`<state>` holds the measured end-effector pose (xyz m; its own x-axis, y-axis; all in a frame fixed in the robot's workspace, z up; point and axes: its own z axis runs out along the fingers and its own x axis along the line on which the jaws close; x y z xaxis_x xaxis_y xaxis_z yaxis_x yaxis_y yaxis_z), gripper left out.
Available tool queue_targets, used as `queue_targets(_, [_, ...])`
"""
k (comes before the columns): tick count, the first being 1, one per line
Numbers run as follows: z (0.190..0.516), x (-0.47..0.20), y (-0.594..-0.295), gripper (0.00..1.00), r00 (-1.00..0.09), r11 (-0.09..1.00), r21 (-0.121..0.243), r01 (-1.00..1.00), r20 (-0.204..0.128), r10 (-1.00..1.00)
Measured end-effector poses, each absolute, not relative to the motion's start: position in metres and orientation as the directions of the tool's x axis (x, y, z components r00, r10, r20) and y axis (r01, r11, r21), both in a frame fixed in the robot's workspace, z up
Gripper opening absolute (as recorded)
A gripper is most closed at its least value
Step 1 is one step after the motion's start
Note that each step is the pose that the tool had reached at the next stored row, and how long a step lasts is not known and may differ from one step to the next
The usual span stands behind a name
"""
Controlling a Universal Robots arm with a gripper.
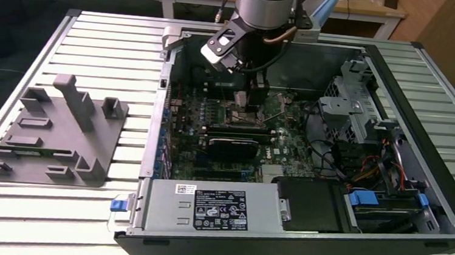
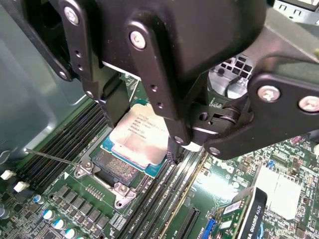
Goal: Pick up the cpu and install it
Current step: 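Place the cpu into insertion slot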
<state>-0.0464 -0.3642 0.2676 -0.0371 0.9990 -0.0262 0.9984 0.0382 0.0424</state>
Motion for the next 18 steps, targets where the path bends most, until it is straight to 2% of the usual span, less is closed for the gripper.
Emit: queue_targets(18, [0.256, -0.046, -0.362, 0.55, -0.037, 0.038, 0.042, 0.998, -0.026, 0.999])
